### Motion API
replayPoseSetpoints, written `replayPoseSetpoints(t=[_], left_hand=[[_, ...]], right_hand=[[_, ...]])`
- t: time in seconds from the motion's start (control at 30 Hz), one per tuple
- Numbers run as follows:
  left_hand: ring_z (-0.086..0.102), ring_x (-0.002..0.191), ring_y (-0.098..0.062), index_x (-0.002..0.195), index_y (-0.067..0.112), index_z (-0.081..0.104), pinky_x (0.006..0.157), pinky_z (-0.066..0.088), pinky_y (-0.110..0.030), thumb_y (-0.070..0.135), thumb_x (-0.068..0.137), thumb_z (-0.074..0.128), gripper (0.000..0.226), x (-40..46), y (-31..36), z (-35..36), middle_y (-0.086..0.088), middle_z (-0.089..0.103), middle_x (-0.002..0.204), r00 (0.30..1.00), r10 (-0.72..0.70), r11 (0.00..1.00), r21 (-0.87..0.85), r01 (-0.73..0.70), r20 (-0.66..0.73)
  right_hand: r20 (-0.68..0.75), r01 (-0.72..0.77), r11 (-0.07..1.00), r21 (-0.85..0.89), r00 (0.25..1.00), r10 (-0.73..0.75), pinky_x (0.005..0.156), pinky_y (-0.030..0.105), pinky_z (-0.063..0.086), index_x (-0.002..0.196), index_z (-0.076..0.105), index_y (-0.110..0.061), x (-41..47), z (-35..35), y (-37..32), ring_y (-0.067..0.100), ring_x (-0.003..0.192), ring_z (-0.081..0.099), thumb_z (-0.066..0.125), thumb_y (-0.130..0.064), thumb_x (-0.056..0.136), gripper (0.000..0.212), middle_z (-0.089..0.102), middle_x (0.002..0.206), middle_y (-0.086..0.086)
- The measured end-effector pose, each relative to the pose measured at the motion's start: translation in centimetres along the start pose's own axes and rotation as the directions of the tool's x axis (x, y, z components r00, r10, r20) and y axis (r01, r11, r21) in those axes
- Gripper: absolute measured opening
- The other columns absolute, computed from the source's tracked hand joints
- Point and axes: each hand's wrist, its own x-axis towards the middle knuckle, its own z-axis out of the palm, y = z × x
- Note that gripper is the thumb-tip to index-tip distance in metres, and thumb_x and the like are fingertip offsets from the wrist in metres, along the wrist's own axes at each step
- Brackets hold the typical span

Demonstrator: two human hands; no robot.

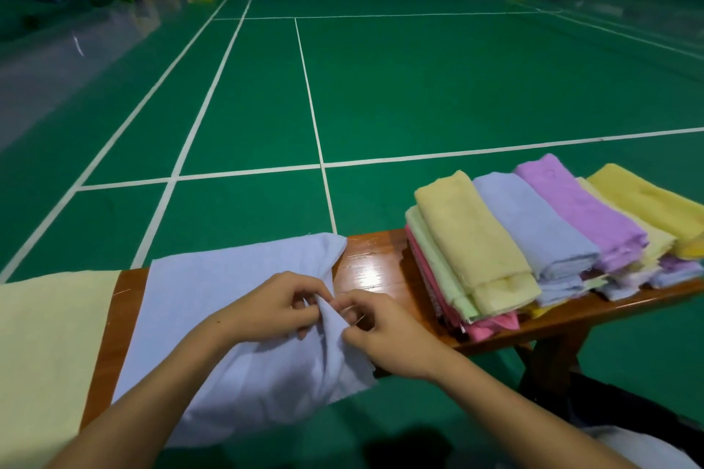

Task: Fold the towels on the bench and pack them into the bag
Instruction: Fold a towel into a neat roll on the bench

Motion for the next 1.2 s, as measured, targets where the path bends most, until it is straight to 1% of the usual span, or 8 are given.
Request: replayPoseSetpoints(t=[0.17, 0.33, 0.43, 0.57, 0.73, 0.97, 1.13, 1.2], left_hand=[[0.073, 0.072, -0.024, 0.096, 0.019, 0.080, 0.063, 0.060, -0.030, -0.007, 0.089, 0.060, 0.034, -0.7, -0.2, -1.1, 0.000, 0.076, 0.083, 0.986, 0.017, 1.000, -0.016, -0.019, -0.163], [0.073, 0.075, -0.024, 0.097, 0.019, 0.081, 0.060, 0.061, -0.034, -0.008, 0.091, 0.059, 0.035, -1.5, -0.5, -1.6, -0.001, 0.078, 0.094, 0.974, 0.014, 0.999, -0.048, -0.025, -0.225], [0.072, 0.081, -0.023, 0.096, 0.018, 0.080, 0.063, 0.063, -0.040, -0.007, 0.092, 0.060, 0.033, -1.8, -0.6, -1.6, 0.001, 0.077, 0.099, 0.965, 0.006, 0.997, -0.074, -0.026, -0.261], [0.071, 0.087, -0.030, 0.096, 0.010, 0.078, 0.073, 0.065, -0.049, -0.010, 0.096, 0.061, 0.026, -2.4, -1.0, -1.9, -0.007, 0.075, 0.095, 0.956, -0.018, 0.982, -0.187, -0.038, -0.291], [0.071, 0.085, -0.031, 0.098, 0.002, 0.077, 0.079, 0.064, -0.045, -0.012, 0.097, 0.062, 0.020, -3.1, -0.9, -2.1, -0.015, 0.072, 0.092, 0.943, -0.035, 0.936, -0.340, -0.084, -0.331], [0.067, 0.083, -0.032, 0.095, 0.003, 0.076, 0.078, 0.064, -0.041, 0.005, 0.086, 0.062, 0.017, -3.8, -1.0, -2.9, -0.019, 0.070, 0.093, 0.923, -0.008, 0.901, -0.403, -0.160, -0.384], [0.068, 0.085, -0.039, 0.096, 0.009, 0.078, 0.077, 0.064, -0.040, 0.008, 0.087, 0.065, 0.016, -4.4, -1.3, -3.3, -0.017, 0.072, 0.091, 0.919, 0.014, 0.900, -0.397, -0.183, -0.393], [0.068, 0.085, -0.038, 0.094, 0.011, 0.078, 0.077, 0.063, -0.039, 0.008, 0.087, 0.065, 0.015, -4.7, -1.3, -3.5, -0.016, 0.072, 0.091, 0.921, 0.020, 0.898, -0.399, -0.187, -0.388]], right_hand=[[0.064, -0.056, 0.998, 0.036, 0.997, 0.054, 0.080, 0.039, 0.058, 0.107, 0.070, -0.025, -0.6, -0.4, 1.1, 0.012, 0.083, 0.067, 0.075, -0.017, 0.084, 0.025, 0.071, 0.092, -0.005], [0.075, -0.017, 1.000, 0.012, 0.997, 0.016, 0.071, 0.034, 0.054, 0.092, 0.071, -0.025, -1.1, -0.3, 1.7, 0.008, 0.074, 0.063, 0.088, -0.026, 0.080, 0.020, 0.069, 0.083, -0.005], [0.052, 0.025, 1.000, -0.009, 0.998, -0.024, 0.067, 0.028, 0.052, 0.082, 0.071, -0.031, -0.9, -0.4, 1.6, 0.005, 0.071, 0.060, 0.084, -0.024, 0.086, 0.015, 0.067, 0.080, -0.008], [-0.029, 0.068, 0.992, -0.102, 0.997, -0.071, 0.076, 0.037, 0.057, 0.086, 0.073, -0.030, 0.3, -0.6, 1.9, 0.011, 0.080, 0.067, 0.075, -0.029, 0.089, 0.004, 0.074, 0.088, -0.005], [-0.154, 0.127, 0.984, -0.123, 0.977, -0.146, 0.072, 0.021, 0.049, 0.087, 0.063, -0.037, 2.5, 0.0, 0.8, 0.000, 0.083, 0.063, 0.067, -0.021, 0.098, 0.020, 0.068, 0.086, -0.017], [-0.388, 0.122, 0.992, -0.011, 0.914, -0.117, 0.095, 0.020, 0.049, 0.105, 0.070, -0.023, 6.7, 1.8, 0.8, 0.001, 0.109, 0.056, 0.068, -0.021, 0.099, 0.007, 0.052, 0.122, -0.001], [-0.313, 0.152, 0.957, 0.249, 0.947, -0.069, 0.090, 0.006, 0.045, 0.100, 0.072, -0.007, 7.5, 3.0, 0.1, -0.027, 0.117, 0.049, 0.071, -0.008, 0.097, 0.003, 0.050, 0.150, 0.001], [-0.275, 0.160, 0.905, 0.394, 0.960, -0.050, 0.091, 0.005, 0.045, 0.098, 0.072, -0.002, 7.6, 3.3, -0.2, -0.025, 0.118, 0.053, 0.070, -0.003, 0.098, 0.002, 0.051, 0.152, -0.001]])
